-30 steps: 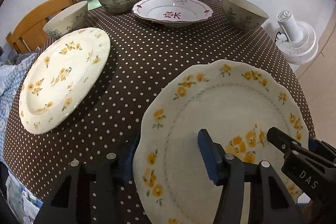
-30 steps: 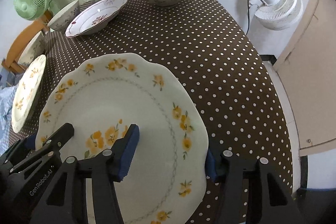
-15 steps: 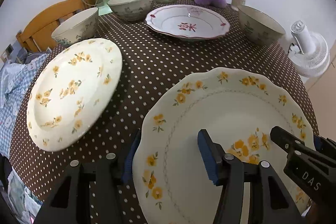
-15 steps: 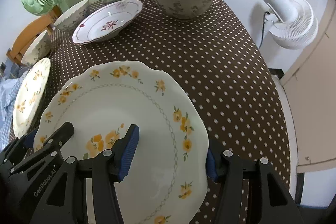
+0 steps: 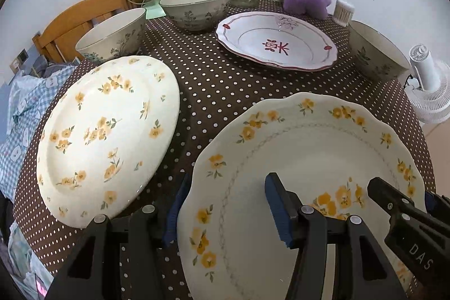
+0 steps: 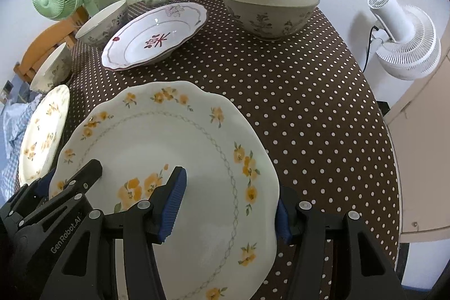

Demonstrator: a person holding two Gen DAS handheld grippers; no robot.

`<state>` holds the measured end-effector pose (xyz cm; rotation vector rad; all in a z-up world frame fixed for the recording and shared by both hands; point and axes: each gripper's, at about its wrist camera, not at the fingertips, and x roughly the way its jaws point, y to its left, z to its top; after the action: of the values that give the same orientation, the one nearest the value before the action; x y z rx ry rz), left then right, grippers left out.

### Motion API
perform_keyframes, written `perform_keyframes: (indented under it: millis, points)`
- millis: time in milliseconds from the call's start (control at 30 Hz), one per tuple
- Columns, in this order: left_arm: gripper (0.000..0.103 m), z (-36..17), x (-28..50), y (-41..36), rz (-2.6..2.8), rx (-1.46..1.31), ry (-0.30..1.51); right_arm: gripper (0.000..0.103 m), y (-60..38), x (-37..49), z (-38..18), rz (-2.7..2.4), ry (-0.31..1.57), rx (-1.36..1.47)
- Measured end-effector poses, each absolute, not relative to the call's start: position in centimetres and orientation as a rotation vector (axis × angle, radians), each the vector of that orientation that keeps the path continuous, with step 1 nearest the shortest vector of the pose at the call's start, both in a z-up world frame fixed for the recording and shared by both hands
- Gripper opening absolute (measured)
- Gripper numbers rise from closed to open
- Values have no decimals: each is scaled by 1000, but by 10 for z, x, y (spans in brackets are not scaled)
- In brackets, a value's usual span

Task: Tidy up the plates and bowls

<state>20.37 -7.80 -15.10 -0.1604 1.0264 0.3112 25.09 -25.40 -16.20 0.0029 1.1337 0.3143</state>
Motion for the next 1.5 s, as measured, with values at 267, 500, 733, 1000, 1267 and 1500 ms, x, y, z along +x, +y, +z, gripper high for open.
perform_keyframes:
  millis: [267, 500, 733, 1000, 1267, 1500]
  points:
    - [83, -141, 198, -81, 302, -141, 1010, 65, -252, 251, -162, 318, 1158, -9]
    - [86, -120, 186, -68, 295, -152, 1003, 86, -247, 243, -131, 302, 1075, -16]
    - [90, -95, 176, -40, 242, -170, 984, 86, -227, 222, -101, 260, 1018, -10]
    - [90, -77, 172, 1, 195, -139, 962, 86, -186, 206, -76, 220, 1001, 27]
    - [89, -81, 176, 52, 203, -124, 997, 86, -130, 200, -75, 222, 997, 28]
    - [88, -93, 178, 87, 215, -107, 1021, 86, -88, 203, -88, 229, 1015, 27]
